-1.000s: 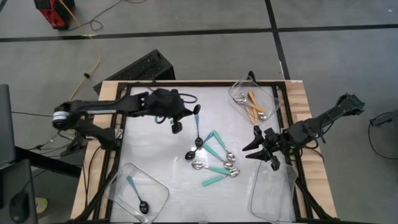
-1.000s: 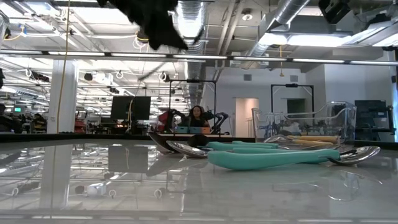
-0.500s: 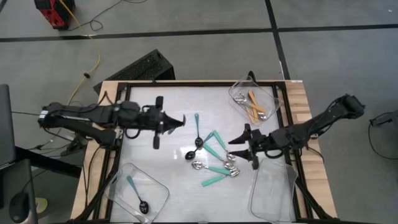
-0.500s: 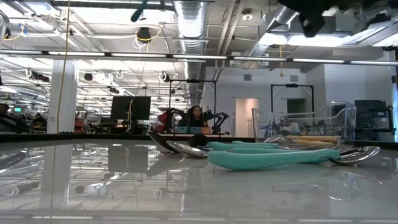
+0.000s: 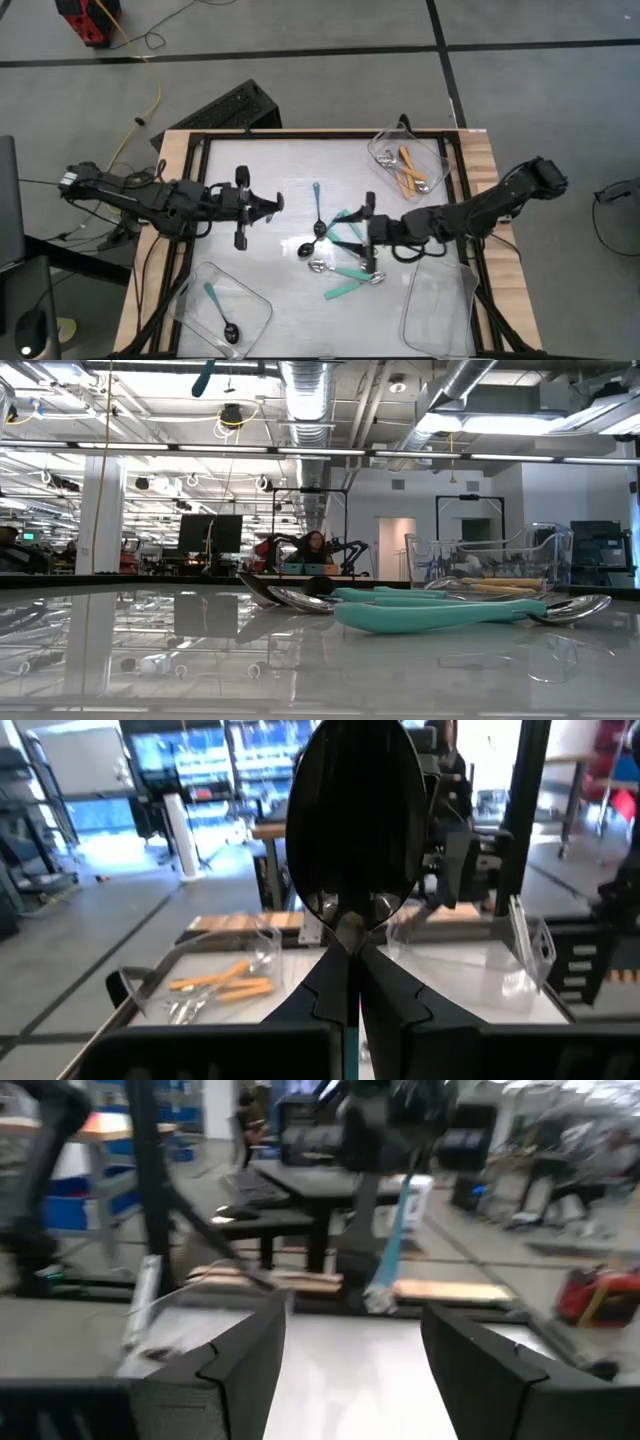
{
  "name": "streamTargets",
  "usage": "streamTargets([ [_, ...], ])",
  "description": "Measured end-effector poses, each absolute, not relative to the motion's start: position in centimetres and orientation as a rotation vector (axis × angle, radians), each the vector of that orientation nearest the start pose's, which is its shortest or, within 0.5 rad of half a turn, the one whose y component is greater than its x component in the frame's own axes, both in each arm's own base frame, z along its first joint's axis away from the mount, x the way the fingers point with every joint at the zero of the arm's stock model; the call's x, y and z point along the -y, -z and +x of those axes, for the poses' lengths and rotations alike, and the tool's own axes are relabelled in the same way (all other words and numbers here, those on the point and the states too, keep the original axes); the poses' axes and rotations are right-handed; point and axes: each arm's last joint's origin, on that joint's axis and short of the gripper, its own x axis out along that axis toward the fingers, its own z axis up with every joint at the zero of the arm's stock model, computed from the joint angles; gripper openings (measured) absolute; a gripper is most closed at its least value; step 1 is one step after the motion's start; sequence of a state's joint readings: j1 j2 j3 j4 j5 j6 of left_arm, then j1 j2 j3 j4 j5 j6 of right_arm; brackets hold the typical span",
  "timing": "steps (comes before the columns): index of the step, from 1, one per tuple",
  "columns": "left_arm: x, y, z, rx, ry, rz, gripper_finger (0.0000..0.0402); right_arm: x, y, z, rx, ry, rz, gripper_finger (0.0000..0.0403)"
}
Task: Sort silverware by color (type)
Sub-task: Put the blue spoon into the bottom left transparent bin
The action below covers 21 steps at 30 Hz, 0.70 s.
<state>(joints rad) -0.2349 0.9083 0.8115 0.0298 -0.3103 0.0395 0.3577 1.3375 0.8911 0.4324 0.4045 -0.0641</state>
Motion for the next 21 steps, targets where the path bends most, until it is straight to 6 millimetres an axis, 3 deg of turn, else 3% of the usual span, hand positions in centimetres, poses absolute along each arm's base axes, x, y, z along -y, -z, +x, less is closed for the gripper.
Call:
streamTargets([
  [6,4.1,-31.7,19.4,0.034,-0.062,0.051,0.0,-9.7,-30.7,32.0,-0.035,0.085,-0.183,0.0262],
  [10,4.4,-30.5,19.4,0.09,-0.043,0.041,0.0,-9.3,-30.8,34.4,-0.026,0.119,-0.141,0.0262],
  [21,4.5,-30.5,19.3,0.153,-0.06,0.089,0.0,-8.2,-30.9,39.5,-0.008,0.081,-0.077,0.0262],
])
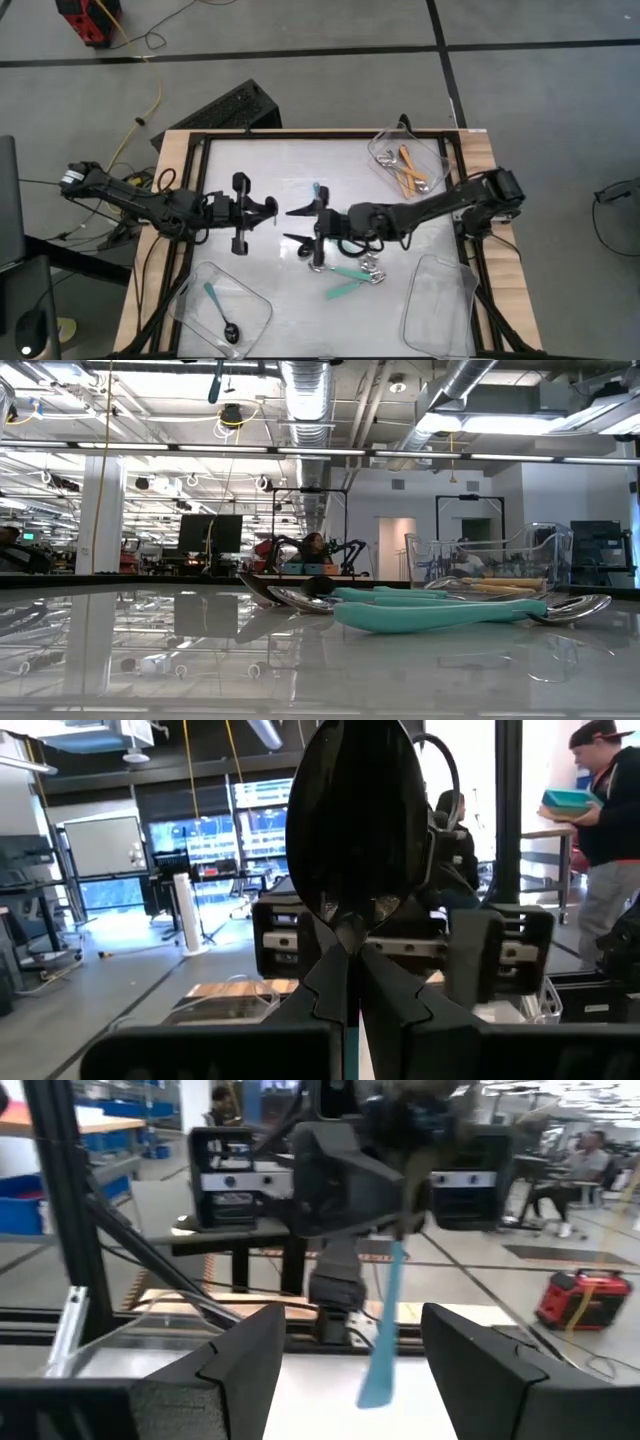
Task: Sort silverware by color (type)
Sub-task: Put the blue spoon into the bottom left transparent bin
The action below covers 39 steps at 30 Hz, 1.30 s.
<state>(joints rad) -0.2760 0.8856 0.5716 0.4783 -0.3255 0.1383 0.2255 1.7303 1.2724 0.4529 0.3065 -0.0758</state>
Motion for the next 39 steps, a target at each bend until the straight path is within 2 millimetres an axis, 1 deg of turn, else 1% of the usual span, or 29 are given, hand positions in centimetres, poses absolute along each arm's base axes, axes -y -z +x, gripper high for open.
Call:
streamTargets([
  [5,4.5,-30.5,19.3,0.154,-0.057,0.089,0.0,-8.2,-30.8,41.3,-0.003,0.043,-0.077,0.0262],
  [9,4.5,-30.5,19.3,0.158,-0.057,0.089,0.0,-8.0,-31.1,42.1,0.009,0.05,-0.074,0.0262],
  [15,4.5,-30.6,19.3,0.161,-0.042,0.092,0.0,-7.3,-31.1,42.2,0.005,0.059,-0.075,0.0262],
  [24,4.6,-30.6,19.3,0.165,-0.02,0.093,0.0,-7.2,-30.8,42.3,-0.026,0.074,-0.077,0.0262],
  [30,4.7,-30.6,19.3,0.169,-0.003,0.099,0.0,-6.7,-31.4,42.4,0.028,0.062,-0.04,0.0262],
  [34,4.7,-30.7,19.3,0.174,-0.004,0.1,0.0,-6.4,-31.4,42.4,0.032,0.06,-0.035,0.0262],
  [37,4.7,-30.7,19.3,0.179,-0.004,0.099,0.0,-6.5,-31.4,42.4,0.031,0.04,-0.036,0.0257],
  [39,4.7,-30.7,19.3,0.179,-0.004,0.098,0.0,-6.4,-31.4,42.4,0.033,0.041,-0.036,0.0246],
])
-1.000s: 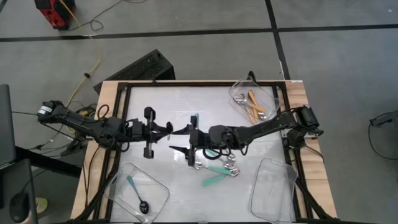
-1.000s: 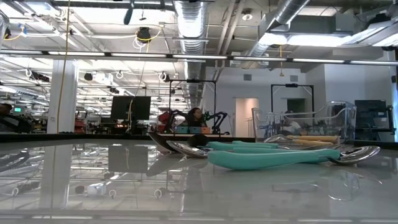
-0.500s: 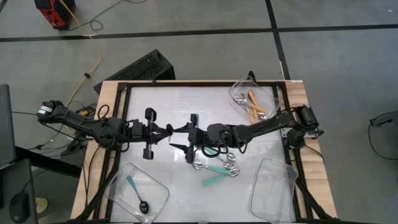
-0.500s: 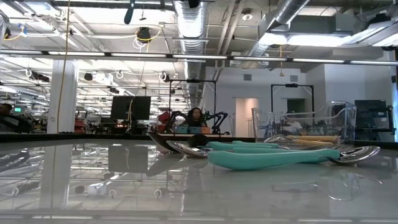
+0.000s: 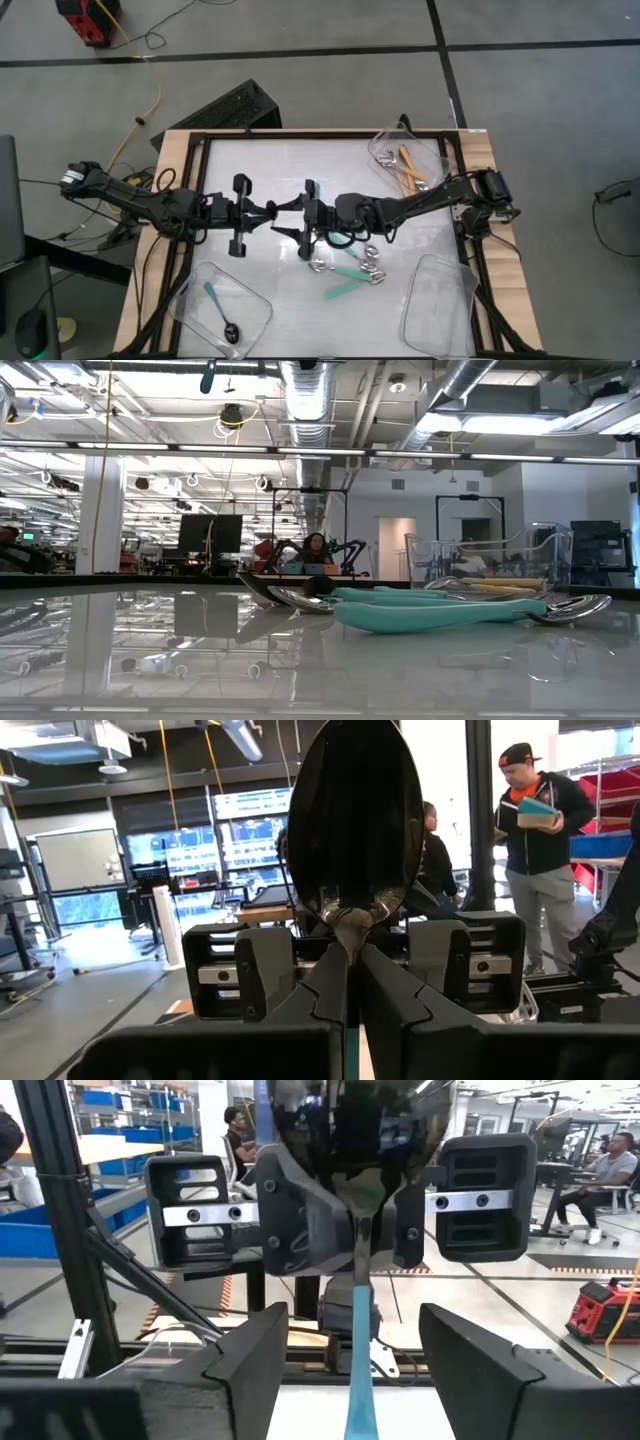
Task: Sort silverware by color (type)
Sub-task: Put the blue spoon into the bottom left transparent bin
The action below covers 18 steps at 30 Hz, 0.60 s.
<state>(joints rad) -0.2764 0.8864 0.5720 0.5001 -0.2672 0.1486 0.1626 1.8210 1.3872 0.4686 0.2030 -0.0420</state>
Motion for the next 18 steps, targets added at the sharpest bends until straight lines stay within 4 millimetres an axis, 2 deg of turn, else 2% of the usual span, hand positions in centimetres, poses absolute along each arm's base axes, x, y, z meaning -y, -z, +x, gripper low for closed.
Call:
streamTargets([
  [13,4.93,-30.5,19.92,0.192,0.021,0.088,0.0,-6.35,-31.64,42.42,0.058,0.021,-0.042,0.0162],
  [18,4.93,-30.43,20.0,0.188,0.014,0.096,0.0,-6.36,-31.51,42.43,0.046,0.021,-0.045,0.0111],
])
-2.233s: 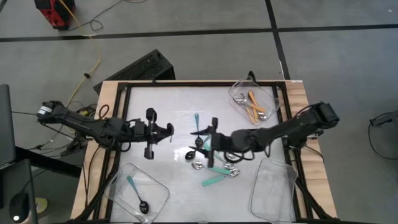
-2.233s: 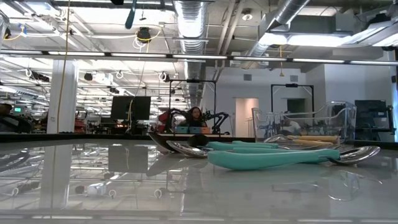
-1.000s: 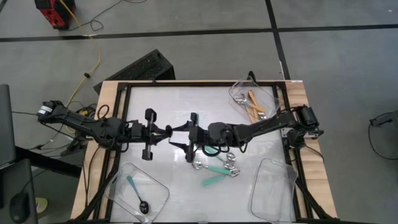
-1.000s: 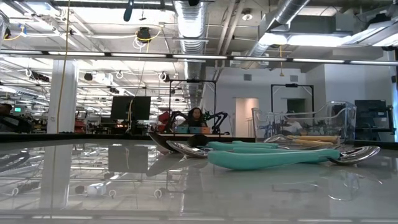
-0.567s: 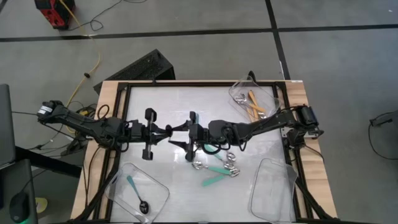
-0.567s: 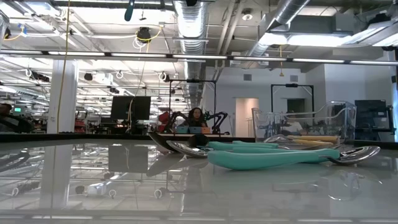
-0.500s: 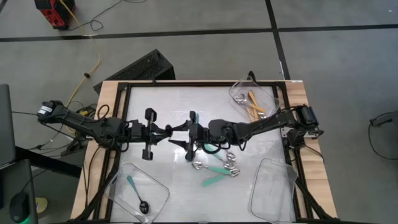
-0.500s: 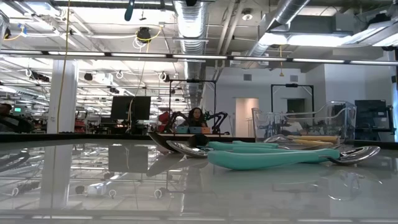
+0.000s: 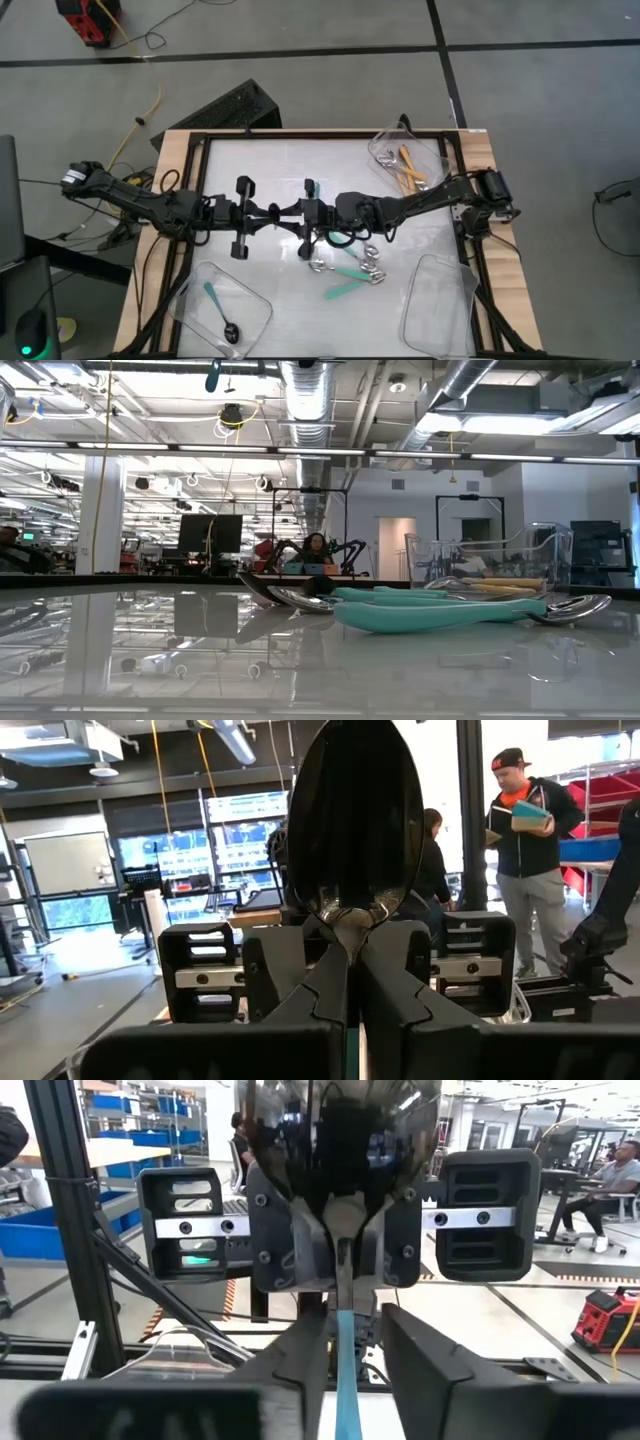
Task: Sort silverware by color (type)
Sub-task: Put the blue spoon into the bottom left transparent bin
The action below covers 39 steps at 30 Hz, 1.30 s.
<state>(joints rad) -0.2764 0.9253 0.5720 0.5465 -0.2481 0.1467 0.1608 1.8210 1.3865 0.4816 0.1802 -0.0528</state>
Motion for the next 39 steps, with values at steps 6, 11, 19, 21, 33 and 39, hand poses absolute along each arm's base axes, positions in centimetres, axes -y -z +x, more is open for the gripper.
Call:
streamTargets([
  [6,4.9,-30.4,20.0,0.186,0.012,0.085,0.0,-6.4,-31.4,42.4,0.034,0.02,-0.051,0.0031],
  [11,4.9,-30.4,20.0,0.186,0.014,0.073,0.0,-6.4,-31.4,42.4,0.035,0.021,-0.055,0.0031],
  [19,4.9,-30.3,20.0,0.17,0.019,0.05,0.0058,-6.3,-31.4,42.4,0.033,0.022,-0.053,0.0031],
  [21,4.9,-30.2,20.0,0.159,0.02,0.053,0.0086,-6.3,-31.4,42.4,0.034,0.024,-0.047,0.0031],
  [33,4.6,-30.3,19.2,0.129,-0.01,0.041,0.0225,-6.4,-31.9,41.8,0.004,0.029,-0.051,0.0031],
  [39,4.1,-31.0,17.6,0.136,-0.031,0.015,0.0232,-6.9,-33.1,40.7,-0.01,0.042,-0.054,0.0031],
])
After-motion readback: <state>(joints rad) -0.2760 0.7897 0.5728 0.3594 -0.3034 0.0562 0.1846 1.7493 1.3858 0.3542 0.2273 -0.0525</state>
